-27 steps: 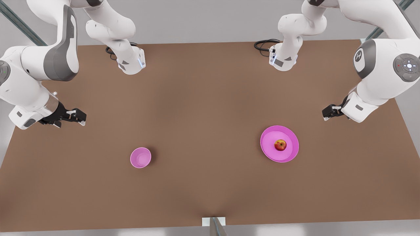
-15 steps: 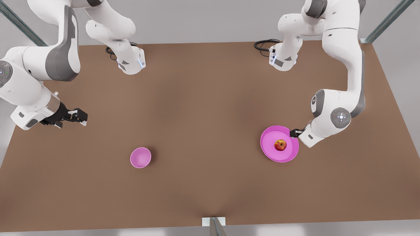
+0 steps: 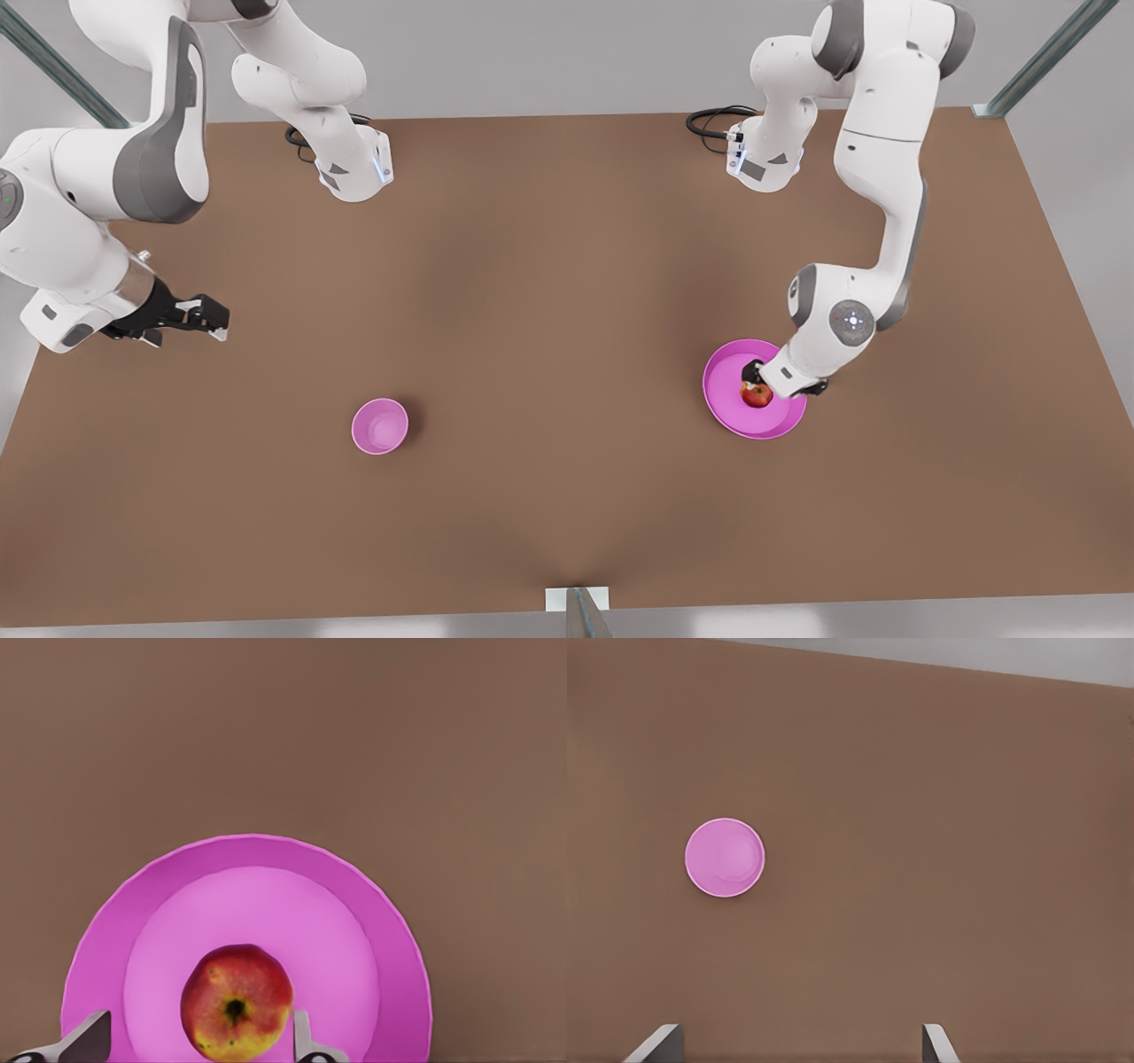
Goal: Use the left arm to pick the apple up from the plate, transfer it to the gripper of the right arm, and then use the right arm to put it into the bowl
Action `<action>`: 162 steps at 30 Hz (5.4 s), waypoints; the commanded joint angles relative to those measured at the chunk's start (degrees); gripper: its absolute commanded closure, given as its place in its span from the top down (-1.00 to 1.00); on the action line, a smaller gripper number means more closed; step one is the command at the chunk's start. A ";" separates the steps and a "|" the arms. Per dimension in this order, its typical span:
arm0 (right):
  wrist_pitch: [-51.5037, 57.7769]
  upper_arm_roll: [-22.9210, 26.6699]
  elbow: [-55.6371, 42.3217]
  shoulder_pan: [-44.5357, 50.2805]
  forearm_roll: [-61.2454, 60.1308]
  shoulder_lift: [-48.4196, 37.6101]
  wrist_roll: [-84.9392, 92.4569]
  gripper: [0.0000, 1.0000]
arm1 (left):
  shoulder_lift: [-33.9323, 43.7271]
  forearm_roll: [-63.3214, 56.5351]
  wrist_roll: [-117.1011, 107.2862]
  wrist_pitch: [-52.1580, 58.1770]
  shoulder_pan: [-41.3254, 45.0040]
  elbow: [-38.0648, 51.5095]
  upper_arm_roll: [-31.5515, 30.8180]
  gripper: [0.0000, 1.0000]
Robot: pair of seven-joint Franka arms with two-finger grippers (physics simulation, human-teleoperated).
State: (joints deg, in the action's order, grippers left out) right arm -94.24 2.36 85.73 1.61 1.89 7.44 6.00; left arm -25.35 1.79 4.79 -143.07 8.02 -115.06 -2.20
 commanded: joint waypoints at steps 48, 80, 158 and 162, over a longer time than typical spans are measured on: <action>0.90 -0.43 -0.13 0.23 -25.52 1.70 -4.06 1.00 | -4.44 66.93 68.76 26.44 1.56 18.91 -11.87 0.57; -7.53 -6.93 8.13 8.32 -91.01 26.66 40.76 1.00 | -18.86 103.06 140.41 15.19 13.69 30.16 -15.30 0.33; -25.29 -10.27 8.40 -5.66 -58.67 29.04 37.07 0.21 | 20.78 -3.11 -0.30 53.06 -3.45 29.89 5.27 1.00; -30.65 -10.45 8.40 -5.22 -51.20 29.65 37.07 0.21 | 17.79 -3.29 -0.92 51.13 -3.36 31.48 5.18 1.00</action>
State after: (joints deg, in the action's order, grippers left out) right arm -119.39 -8.00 94.15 -3.69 -54.32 37.09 41.87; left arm -7.04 -0.40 60.51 -91.50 4.43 -83.87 2.96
